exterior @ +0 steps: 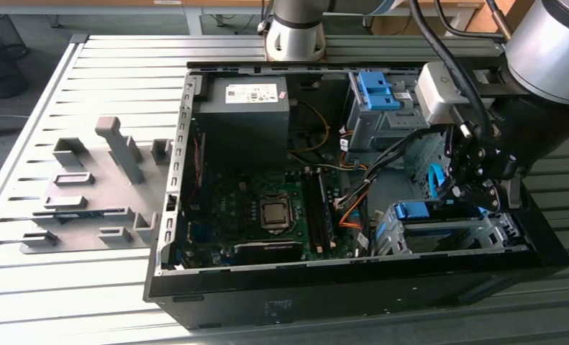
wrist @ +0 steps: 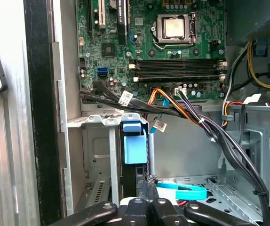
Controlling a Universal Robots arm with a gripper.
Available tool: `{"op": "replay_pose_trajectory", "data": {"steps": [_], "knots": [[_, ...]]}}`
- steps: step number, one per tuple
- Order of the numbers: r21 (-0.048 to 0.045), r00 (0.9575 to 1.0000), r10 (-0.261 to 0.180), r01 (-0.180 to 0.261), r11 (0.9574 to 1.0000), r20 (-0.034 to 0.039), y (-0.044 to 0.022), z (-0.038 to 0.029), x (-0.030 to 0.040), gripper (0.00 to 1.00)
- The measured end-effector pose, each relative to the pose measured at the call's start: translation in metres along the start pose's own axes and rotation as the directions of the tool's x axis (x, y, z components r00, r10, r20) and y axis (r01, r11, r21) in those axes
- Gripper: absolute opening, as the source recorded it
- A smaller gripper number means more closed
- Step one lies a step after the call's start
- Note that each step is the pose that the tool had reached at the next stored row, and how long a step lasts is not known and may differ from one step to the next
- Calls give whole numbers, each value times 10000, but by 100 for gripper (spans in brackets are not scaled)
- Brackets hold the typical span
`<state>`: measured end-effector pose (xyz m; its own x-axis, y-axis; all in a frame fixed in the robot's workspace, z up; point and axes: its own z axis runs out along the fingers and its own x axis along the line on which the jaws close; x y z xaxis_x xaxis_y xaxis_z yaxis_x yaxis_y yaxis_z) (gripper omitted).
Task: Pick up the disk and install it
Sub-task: 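Insert the second disk wire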
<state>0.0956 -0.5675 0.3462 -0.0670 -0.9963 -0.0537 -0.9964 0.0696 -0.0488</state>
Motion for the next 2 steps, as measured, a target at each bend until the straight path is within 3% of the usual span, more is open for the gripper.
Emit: {"op": "replay_pose_trajectory", "data": {"steps": [2], "knots": [[0, 10000, -1, 1, 10000, 0, 0, 0, 0, 11]]}}
